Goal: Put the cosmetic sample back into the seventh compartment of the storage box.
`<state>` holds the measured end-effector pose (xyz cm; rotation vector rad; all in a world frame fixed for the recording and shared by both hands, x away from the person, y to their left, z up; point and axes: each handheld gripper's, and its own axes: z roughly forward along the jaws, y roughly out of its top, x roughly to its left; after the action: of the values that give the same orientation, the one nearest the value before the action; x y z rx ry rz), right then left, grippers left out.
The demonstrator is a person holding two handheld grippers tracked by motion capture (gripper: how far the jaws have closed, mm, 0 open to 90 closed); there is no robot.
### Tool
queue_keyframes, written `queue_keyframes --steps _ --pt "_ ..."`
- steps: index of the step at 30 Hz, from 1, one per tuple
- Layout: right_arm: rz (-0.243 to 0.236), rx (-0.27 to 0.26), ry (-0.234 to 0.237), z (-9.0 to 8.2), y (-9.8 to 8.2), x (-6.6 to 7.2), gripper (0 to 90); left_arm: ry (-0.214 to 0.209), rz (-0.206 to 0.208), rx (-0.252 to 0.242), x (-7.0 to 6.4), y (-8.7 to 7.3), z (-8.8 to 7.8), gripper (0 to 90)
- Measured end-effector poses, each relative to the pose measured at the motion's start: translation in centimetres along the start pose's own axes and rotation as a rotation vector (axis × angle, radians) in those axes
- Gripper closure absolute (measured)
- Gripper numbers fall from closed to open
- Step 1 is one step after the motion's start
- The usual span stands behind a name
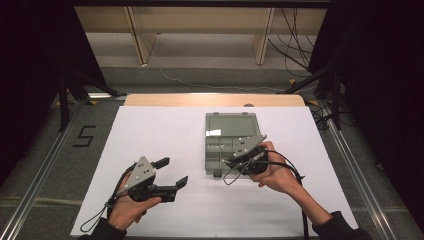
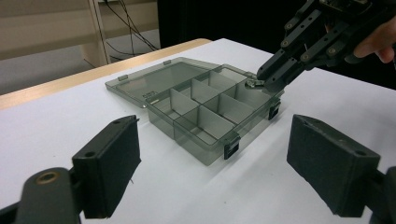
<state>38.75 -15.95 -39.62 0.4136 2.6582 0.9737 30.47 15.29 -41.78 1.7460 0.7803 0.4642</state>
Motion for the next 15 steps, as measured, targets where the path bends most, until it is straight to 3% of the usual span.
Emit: queue_keyframes --steps 15 --pt "0.084 0.004 -0.066 -1.0 -1.5 -2.4 81.2 0.003 0.0 0.001 0.0 0.0 0.0 16.4"
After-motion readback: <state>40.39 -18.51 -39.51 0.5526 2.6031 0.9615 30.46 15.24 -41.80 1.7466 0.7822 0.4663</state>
